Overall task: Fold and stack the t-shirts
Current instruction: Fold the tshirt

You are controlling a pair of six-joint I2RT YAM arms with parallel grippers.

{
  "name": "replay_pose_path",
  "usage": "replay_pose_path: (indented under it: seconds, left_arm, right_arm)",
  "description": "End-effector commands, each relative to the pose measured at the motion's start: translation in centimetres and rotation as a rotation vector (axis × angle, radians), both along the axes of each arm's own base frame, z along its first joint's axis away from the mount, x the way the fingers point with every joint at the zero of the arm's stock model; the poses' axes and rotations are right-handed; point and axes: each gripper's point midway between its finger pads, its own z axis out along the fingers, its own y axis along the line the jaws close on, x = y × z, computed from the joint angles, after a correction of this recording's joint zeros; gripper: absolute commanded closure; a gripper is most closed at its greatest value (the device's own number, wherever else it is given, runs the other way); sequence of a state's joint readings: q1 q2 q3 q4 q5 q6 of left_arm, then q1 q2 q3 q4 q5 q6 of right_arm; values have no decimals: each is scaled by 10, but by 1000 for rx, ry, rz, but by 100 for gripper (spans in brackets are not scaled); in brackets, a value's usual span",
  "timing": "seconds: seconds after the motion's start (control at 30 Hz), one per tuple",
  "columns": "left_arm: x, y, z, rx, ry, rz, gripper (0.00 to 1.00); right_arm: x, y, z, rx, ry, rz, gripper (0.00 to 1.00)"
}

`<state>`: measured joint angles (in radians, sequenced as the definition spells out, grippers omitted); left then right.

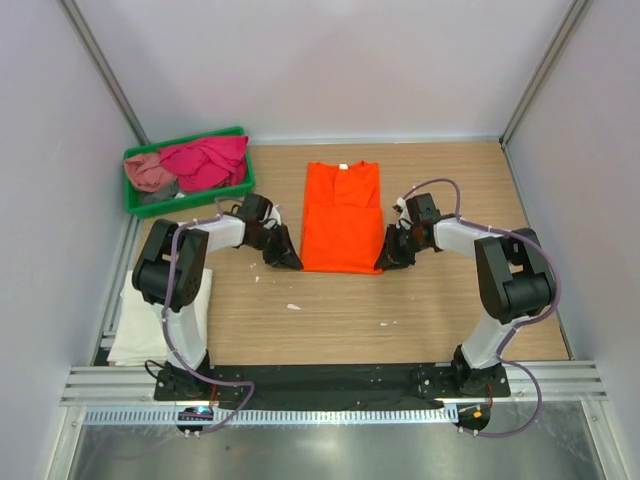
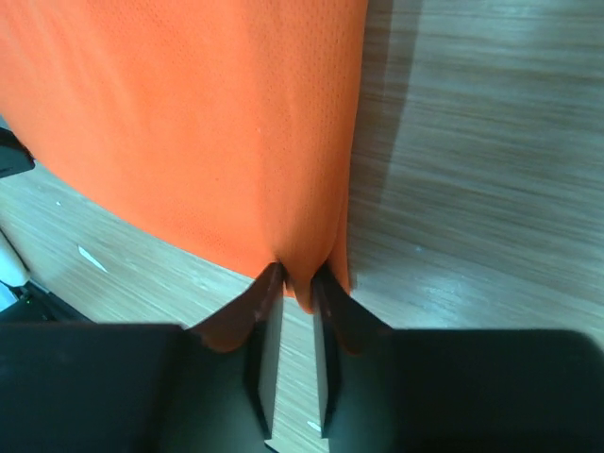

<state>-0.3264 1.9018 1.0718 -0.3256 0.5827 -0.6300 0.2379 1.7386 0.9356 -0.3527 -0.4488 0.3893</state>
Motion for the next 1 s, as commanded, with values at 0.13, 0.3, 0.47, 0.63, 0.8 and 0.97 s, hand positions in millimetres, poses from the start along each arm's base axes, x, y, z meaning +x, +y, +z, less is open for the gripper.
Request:
replay_pose_path:
  seconds: [0.13, 0.3, 0.47, 0.63, 0.8, 0.97]
  left_arm:
    - [7, 6, 38, 12, -146, 1, 56]
    - [51, -1, 59, 9, -255, -11, 55]
    - [111, -15, 73, -39, -346, -3, 56]
    - [154, -18, 68, -13, -408, 4, 54]
    - [171, -21, 61, -4, -424, 2, 52]
    - [182, -29, 63, -42, -468, 2, 52]
  right_arm:
    - [19, -19, 32, -57, -78, -64, 55]
    - [71, -30, 44, -93, -130, -144, 52]
    - [120, -26, 56, -86, -187, -147, 52]
    - [157, -19, 55, -69, -209, -138, 48]
    - [171, -16, 50, -71, -202, -131, 47]
    - [174, -16, 45, -73, -198, -125, 49]
